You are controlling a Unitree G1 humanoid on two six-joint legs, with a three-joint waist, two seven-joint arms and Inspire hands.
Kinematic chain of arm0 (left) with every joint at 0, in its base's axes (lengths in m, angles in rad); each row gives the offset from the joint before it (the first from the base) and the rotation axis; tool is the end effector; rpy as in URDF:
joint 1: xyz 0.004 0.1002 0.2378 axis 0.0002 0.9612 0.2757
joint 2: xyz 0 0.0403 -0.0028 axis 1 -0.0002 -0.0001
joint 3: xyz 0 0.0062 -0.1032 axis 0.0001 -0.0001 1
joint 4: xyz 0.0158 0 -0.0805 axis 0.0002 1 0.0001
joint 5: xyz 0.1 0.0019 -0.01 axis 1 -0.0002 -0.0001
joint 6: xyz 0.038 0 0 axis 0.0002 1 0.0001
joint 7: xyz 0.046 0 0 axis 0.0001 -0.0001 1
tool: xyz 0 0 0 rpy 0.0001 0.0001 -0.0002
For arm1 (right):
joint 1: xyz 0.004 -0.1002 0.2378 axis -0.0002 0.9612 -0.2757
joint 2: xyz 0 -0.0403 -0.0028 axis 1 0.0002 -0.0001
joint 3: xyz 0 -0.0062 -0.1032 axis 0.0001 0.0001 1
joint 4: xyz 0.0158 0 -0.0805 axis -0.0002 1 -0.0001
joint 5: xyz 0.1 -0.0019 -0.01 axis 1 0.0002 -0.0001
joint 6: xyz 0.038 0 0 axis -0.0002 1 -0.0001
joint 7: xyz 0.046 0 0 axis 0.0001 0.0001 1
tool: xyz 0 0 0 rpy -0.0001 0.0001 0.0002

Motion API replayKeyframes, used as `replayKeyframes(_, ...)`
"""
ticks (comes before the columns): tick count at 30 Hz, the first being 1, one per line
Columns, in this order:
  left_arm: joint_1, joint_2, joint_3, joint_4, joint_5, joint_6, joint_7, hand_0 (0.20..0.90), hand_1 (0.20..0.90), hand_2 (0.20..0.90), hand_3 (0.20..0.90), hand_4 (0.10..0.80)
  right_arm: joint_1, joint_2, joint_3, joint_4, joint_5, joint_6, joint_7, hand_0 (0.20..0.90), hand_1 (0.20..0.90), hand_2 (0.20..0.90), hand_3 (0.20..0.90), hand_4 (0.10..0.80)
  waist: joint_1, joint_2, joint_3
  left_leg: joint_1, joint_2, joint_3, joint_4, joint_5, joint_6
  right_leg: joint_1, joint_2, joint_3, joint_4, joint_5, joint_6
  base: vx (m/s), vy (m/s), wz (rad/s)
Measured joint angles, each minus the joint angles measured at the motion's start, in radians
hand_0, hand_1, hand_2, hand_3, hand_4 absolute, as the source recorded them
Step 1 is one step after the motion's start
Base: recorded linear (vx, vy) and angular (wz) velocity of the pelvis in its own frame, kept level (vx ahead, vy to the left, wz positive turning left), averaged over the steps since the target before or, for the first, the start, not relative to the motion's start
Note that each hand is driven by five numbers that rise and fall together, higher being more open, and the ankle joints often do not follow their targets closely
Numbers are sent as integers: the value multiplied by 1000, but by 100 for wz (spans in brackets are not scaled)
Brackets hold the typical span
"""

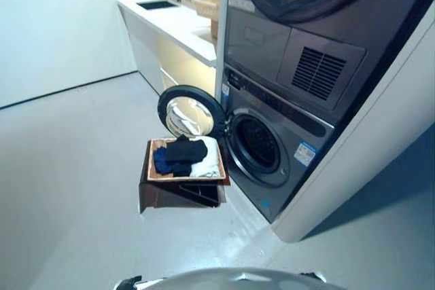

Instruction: Pick up the clothes and place them into the washing machine

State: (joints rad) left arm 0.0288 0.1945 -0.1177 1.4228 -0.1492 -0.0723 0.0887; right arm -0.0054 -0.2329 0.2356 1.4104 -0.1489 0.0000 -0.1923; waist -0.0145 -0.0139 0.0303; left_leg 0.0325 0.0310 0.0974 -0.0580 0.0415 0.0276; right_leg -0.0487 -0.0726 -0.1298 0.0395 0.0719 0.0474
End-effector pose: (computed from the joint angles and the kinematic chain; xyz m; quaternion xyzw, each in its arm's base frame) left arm 0.0294 0.2159 -0.1247 0.0845 0.6299 0.1018 0.7653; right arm 0.0409 -0.2250 -0.1219 -0.2799 0.6208 -0.0079 0.7322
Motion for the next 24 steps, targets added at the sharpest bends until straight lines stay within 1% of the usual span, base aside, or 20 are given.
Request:
replayKeyframes(1,-12,1,1,0,-8,0,1,900,900,900,900,800,-8,1,5,-1,0,0,1,900,900,900,900,800,2,-3,10,-17,7,-3,24,-5,-7,-16,3,4,33,-17,-3,26,-250,10)
replayKeyframes(2,-25,1,22,-1,-19,-1,1,900,900,900,900,800,-21,3,5,-2,0,-1,2,900,900,900,900,800,5,-4,39,-43,21,-8,62,-17,-22,-59,16,-1,129,-70,-31,25,-217,14)
replayKeyframes(3,-33,1,38,1,-32,-1,2,900,900,900,900,800,-30,6,6,-1,0,-1,4,900,900,900,900,800,7,1,62,-66,36,-9,114,-30,-53,-86,29,-15,234,-129,-67,43,-129,42)
replayKeyframes(4,-62,29,42,-2,-64,-5,-9,900,900,900,900,800,-35,16,7,5,0,-2,11,900,900,900,900,800,5,-46,93,-142,14,-49,275,-60,-129,-89,17,-15,278,-212,-70,54,-17,47)
replayKeyframes(5,-83,27,48,-13,-88,-5,-5,900,900,900,900,800,-43,12,6,12,0,1,14,900,900,900,900,800,9,-45,116,-175,20,-84,323,-48,-149,-75,14,-16,275,-213,-80,212,54,40)
replayKeyframes(6,-94,25,58,-14,-105,-13,-12,900,900,900,900,800,-54,-4,7,23,0,2,14,900,900,900,900,800,30,-44,127,-201,20,-91,314,-43,-158,-71,11,-14,243,-213,-84,263,83,13)
replayKeyframes(8,-98,16,56,-8,-105,-19,-5,900,900,900,900,800,-70,-30,5,26,0,1,13,900,900,900,900,800,28,-35,134,-196,30,-101,157,-28,-153,-44,15,-12,167,-206,-85,275,103,11)
replayKeyframes(9,-103,12,57,1,-105,-19,1,900,900,900,900,800,-74,-39,-1,25,0,0,13,900,900,900,900,800,30,-24,135,-196,49,-108,44,4,-158,-27,32,-5,109,-187,-89,201,84,12)
replayKeyframes(10,-103,10,57,-2,-105,-19,1,900,900,900,900,800,-75,-39,-4,24,0,1,12,900,900,900,900,800,31,-19,132,-198,59,-108,19,11,-164,-24,40,-3,88,-170,-95,412,230,15)
replayKeyframes(11,-98,7,62,1,-118,-19,2,900,900,900,900,800,-74,-41,-10,25,3,0,12,900,900,900,900,800,28,-3,133,-209,101,-105,-33,31,-176,3,71,20,39,-137,-81,225,141,13)
replayKeyframes(13,-98,-2,69,2,-127,-19,11,900,900,900,900,800,-78,-36,-28,38,23,1,13,900,900,900,900,800,37,6,139,-210,137,-85,-30,46,-180,31,98,62,1,-116,-73,324,255,-7)
replayKeyframes(15,-101,-10,83,3,-133,-15,20,900,900,900,900,800,-80,-34,-64,58,44,0,12,900,900,900,900,800,59,10,135,-188,148,-31,-10,48,-178,59,95,87,-23,-115,-74,293,284,-33)
replayKeyframes(16,-104,-9,76,5,-133,-15,22,900,900,900,900,800,-87,-34,-65,64,51,2,13,900,900,900,900,800,60,11,135,-196,142,-29,35,48,-179,65,88,90,-28,-114,-71,281,275,-25)
replayKeyframes(17,-111,-8,73,7,-132,-13,21,900,900,900,900,800,-93,-36,-69,75,53,3,13,900,900,900,900,800,58,10,138,-196,129,-27,72,48,-176,76,76,95,-29,-110,-61,227,190,-24)
replayKeyframes(18,-108,-13,65,5,-127,-8,21,900,900,900,900,800,-89,-44,-70,72,60,4,13,900,900,900,900,800,61,16,124,-171,106,-16,49,64,-156,85,51,122,-29,-120,-37,226,190,-31)
replayKeyframes(19,-107,-16,66,5,-124,-4,21,900,900,900,900,800,-91,-47,-70,69,61,4,13,900,900,900,900,800,61,22,123,-155,104,-7,31,71,-145,92,46,128,-31,-123,-26,210,195,-64)
replayKeyframes(20,-90,-29,61,4,-122,1,22,900,900,900,900,800,-83,-50,-63,61,61,4,15,900,900,900,900,800,61,52,107,-107,123,24,-6,89,-65,85,43,136,-5,-149,11,115,135,-72)
replayKeyframes(21,-96,-11,59,-1,-116,0,24,900,900,900,900,800,-99,-26,-35,34,61,1,20,900,900,900,900,800,67,24,109,-93,101,64,2,82,-58,61,7,113,46,-153,13,115,135,-77)
replayKeyframes(23,-115,20,58,-1,-109,0,25,900,900,900,900,800,-113,13,-16,9,60,0,18,900,900,900,900,800,83,-26,102,-111,71,72,52,32,-42,35,-54,87,74,-164,25,129,144,-45)
replayKeyframes(24,-140,37,58,-1,-98,0,27,900,900,900,900,800,-113,24,-9,-9,60,0,19,900,900,900,900,800,78,-60,90,-131,38,68,88,2,-28,41,-92,82,58,-165,74,218,233,-10)
